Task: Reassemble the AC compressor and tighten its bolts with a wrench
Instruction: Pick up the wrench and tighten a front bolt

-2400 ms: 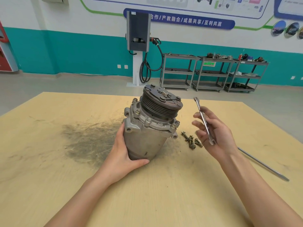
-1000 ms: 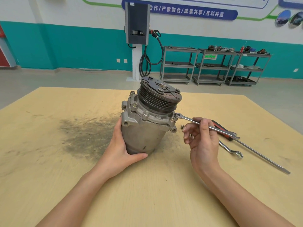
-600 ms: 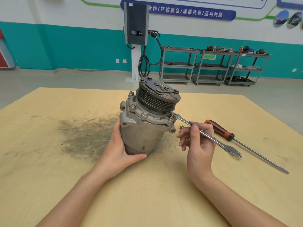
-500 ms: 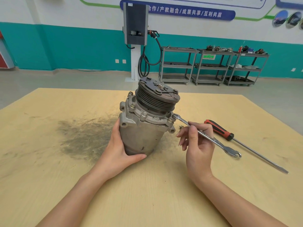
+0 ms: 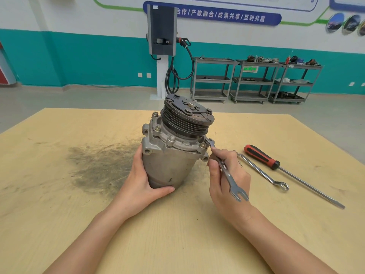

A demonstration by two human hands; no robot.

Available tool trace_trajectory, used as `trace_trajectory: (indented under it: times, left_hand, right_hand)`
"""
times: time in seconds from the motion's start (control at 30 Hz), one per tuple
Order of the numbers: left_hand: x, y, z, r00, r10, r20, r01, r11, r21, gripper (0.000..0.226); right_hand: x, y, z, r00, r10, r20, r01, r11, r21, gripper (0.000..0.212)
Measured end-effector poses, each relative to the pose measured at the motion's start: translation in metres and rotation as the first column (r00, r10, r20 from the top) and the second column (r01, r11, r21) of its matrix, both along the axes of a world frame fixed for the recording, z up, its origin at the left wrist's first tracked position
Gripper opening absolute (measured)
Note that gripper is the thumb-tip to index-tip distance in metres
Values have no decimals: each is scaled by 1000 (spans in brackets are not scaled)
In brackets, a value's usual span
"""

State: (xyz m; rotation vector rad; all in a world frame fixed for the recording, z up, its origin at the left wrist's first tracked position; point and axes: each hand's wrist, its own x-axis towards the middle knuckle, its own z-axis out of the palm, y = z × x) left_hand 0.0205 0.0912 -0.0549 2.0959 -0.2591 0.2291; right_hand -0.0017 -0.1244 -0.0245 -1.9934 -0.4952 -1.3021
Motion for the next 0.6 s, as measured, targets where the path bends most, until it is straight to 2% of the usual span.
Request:
trace_trajectory:
  times: [0.07, 0.1, 0.17, 0.23, 0.37, 0.43, 0.5, 0.53, 0.6]
  left_hand:
    - [0, 0, 1, 1000, -7, -4, 7, 1000, -1, 123]
    - [0, 0, 1, 1000, -10, -5, 10, 1000, -3, 123]
    - [0, 0, 1, 1000, -12, -6, 12, 1000, -1, 122]
    - [0, 0, 2, 1000, -15, -9, 16, 1000, 1, 121]
    - [0, 0, 2, 1000, -17, -5, 17, 1000, -5, 121]
    - [0, 0, 2, 1000, -17, -7, 17, 1000, -11, 121]
    - [-1, 0, 2, 1000, -18, -12, 18, 1000, -11, 123]
    - [-1, 0, 1, 1000, -18, -14, 18, 1000, -11, 123]
    - [-1, 0, 2, 1000, -17, -21, 17, 1000, -11, 124]
  right_hand:
    - [0, 0, 2, 1000, 13, -17, -13, 1000, 1, 39]
    - [0, 0, 2, 998, 48, -48, -46, 998, 50, 41]
    - [0, 2, 5, 969, 212, -125, -172, 946, 273, 30]
    - [0, 3, 9, 913, 383, -139, -268, 822, 503, 22]
    - [5, -3, 15, 788, 606, -109, -286, 517, 807, 25]
    - [12, -12, 16, 673, 736, -74, -243, 314, 918, 29]
    - [20, -20, 19, 528, 848, -46, -131, 135, 982, 35]
    - [24, -22, 20, 471, 881, -48, -69, 91, 994, 36]
    - [31, -25, 21, 405, 912, -67, 10, 69, 998, 37]
